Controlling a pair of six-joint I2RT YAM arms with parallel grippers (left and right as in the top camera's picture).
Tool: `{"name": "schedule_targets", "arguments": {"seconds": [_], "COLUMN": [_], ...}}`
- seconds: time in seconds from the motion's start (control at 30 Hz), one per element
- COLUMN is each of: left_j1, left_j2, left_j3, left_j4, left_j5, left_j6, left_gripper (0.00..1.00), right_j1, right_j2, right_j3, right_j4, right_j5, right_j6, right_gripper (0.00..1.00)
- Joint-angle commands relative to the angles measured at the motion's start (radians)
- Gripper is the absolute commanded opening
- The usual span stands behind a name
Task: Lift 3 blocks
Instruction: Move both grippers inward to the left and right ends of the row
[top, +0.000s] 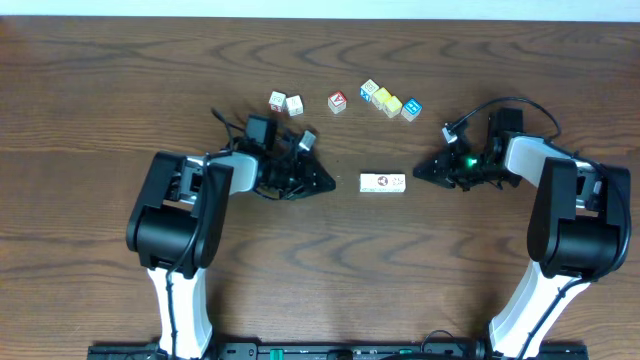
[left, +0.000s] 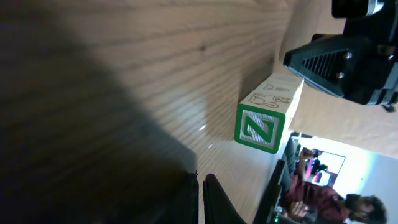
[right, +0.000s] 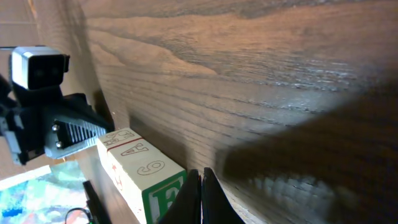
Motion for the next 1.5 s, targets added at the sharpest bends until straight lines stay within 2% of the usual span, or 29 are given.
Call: {"name": "schedule_targets", "arguments": {"seconds": [0.0, 0.33, 0.47, 0.57, 0.73, 0.87, 1.2, 1.27, 1.47], "left_j1": [-0.030, -0.058, -0.060, -0.069, -0.117, -0.144, -0.143, -0.143, -0.143], "left_j2": [0.010, -0.013, -0.074, -0.112, -0.130, -0.130, -0.130, -0.130, -0.130], "left_j3": [-0.004, -0.002, -0.002, -0.002, -0.002, -0.002, 0.000, 0.006, 0.042], "left_j4": [-0.010, -0.017, -0.086, -0.113, -0.111, -0.102, -0.071, -0.047, -0.037], "left_j5": [-0.107, -0.185, -0.322, -0.349, -0.350, -0.376, -0.390, -0.390, -0.438], "left_j6": [0.000, 0.045, 0.070, 0.114, 0.154, 0.153, 0.116, 0.076, 0.053], "left_gripper": [0.08, 0.07, 0.07, 0.07, 0.07, 0.07, 0.07, 0.07, 0.08], "right_j1": [0.036, 0.081, 0.085, 0.085, 0.096, 0.121, 0.242, 0.248, 0.229], "right_j2": [0.002, 0.002, 0.000, -0.006, -0.068, -0.151, -0.169, -0.169, -0.169], "right_j3": [-0.008, -0.008, -0.007, -0.007, -0.007, -0.008, -0.019, -0.019, -0.019], "right_j4": [-0.005, -0.014, -0.015, -0.019, -0.065, -0.105, -0.108, -0.106, -0.119], "right_j5": [0.041, 0.153, 0.155, 0.166, 0.351, 0.494, 0.511, 0.527, 0.529], "right_j6": [0.009, 0.066, 0.067, 0.082, 0.164, 0.209, 0.214, 0.220, 0.220], "right_gripper": [0.01, 0.02, 0.01, 0.01, 0.01, 0.01, 0.01, 0.01, 0.01]}}
